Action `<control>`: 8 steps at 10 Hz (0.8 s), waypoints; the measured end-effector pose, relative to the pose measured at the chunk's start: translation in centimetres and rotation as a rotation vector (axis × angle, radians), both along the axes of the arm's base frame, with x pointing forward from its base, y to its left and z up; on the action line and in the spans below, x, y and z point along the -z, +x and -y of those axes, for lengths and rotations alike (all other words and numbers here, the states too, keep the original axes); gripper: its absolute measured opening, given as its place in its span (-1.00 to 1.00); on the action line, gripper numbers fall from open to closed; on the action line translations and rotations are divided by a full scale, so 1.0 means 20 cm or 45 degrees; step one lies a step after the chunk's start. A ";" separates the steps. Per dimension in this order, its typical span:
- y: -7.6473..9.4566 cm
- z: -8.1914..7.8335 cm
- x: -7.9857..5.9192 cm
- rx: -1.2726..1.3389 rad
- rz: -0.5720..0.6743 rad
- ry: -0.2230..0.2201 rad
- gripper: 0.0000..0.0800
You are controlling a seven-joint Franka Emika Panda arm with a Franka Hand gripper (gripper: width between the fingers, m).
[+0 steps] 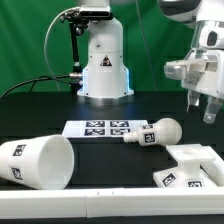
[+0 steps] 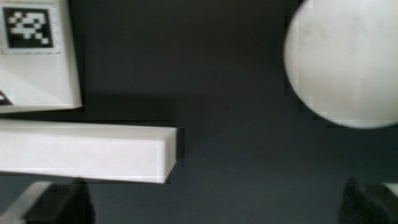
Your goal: Assemble lamp
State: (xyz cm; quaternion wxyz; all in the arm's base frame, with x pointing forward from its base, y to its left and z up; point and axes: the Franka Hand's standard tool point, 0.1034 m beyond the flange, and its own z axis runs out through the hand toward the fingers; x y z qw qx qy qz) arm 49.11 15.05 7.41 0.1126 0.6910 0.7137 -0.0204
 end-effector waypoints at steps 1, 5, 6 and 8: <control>0.00 0.00 0.00 0.000 -0.001 0.000 0.75; -0.17 -0.01 0.07 0.166 -0.018 -0.069 0.75; -0.23 0.01 0.09 0.188 -0.034 -0.123 0.75; -0.24 0.05 0.11 0.256 -0.086 -0.259 0.75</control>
Offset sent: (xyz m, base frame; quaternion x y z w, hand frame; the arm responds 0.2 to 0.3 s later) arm -0.0433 -0.0206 -0.0173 0.0075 -0.1608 0.0907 0.9828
